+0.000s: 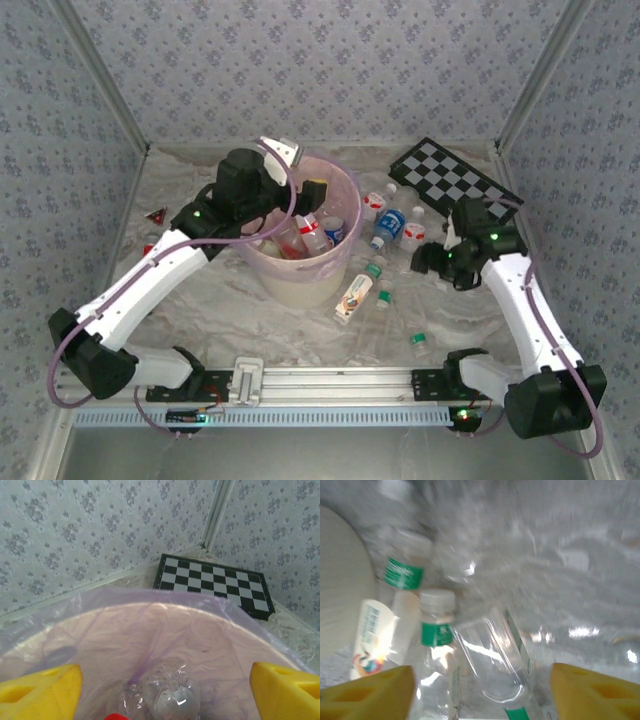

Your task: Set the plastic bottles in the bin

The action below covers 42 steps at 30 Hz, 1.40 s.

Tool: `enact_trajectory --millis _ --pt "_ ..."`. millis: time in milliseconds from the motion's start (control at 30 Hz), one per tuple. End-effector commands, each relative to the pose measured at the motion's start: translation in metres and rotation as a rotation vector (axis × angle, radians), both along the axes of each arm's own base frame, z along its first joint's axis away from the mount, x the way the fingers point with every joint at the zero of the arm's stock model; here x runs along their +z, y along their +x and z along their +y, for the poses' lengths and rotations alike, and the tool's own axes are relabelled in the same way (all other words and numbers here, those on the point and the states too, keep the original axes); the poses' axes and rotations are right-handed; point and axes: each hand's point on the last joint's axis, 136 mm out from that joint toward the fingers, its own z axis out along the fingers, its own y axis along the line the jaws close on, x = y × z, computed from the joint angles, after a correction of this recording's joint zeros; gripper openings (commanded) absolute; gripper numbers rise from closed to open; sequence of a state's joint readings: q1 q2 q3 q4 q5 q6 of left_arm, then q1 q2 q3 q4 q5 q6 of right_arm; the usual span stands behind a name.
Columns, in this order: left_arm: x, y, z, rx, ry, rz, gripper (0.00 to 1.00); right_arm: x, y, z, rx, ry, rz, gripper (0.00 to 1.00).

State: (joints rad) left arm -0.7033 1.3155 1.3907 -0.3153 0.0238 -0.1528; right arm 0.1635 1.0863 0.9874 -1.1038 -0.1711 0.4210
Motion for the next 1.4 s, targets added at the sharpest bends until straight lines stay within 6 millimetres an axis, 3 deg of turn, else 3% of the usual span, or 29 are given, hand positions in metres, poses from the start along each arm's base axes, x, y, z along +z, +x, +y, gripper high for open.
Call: enact_trajectory --millis 0,100,200,267,533,733,900,1067,1167,1367 --pt "0.028 -0.01 0.01 0.01 0.001 -0.036 0.89 -0.028 -0.032 0.008 -0.01 0.009 0.111 0.62" --pt "0.037 -0.015 0.017 0.025 0.005 -0.032 0.9 -0.052 -0.041 0.021 0.0 0.029 0.153 0.62" --pt "0.042 -0.02 0.031 0.059 0.021 -0.033 0.91 -0.073 -0.042 0.023 0.002 -0.001 0.18 0.77" --pt "0.044 -0.024 0.042 0.09 0.033 -0.043 0.91 -0.082 -0.037 0.022 0.004 -0.023 0.183 0.79" --pt "0.046 -0.038 0.071 0.148 0.015 -0.056 0.91 -0.101 -0.028 0.02 0.015 -0.04 0.198 0.74" --pt "0.045 -0.038 0.069 0.138 0.001 -0.047 0.91 -0.098 -0.028 0.016 0.008 -0.056 0.19 0.65" --pt "0.044 -0.037 0.062 0.117 -0.012 -0.034 0.91 -0.079 -0.031 0.009 -0.019 -0.069 0.157 0.56" --pt "0.054 -0.04 0.056 0.086 -0.048 -0.033 0.91 -0.042 -0.029 0.007 -0.008 -0.033 0.079 0.49" --pt "0.063 -0.043 0.047 0.042 -0.086 -0.026 0.92 -0.007 -0.017 0.011 0.037 0.002 -0.04 0.49" --pt "0.09 -0.057 0.006 -0.171 -0.195 0.025 0.94 0.096 0.017 0.04 0.258 0.105 -0.479 0.43"
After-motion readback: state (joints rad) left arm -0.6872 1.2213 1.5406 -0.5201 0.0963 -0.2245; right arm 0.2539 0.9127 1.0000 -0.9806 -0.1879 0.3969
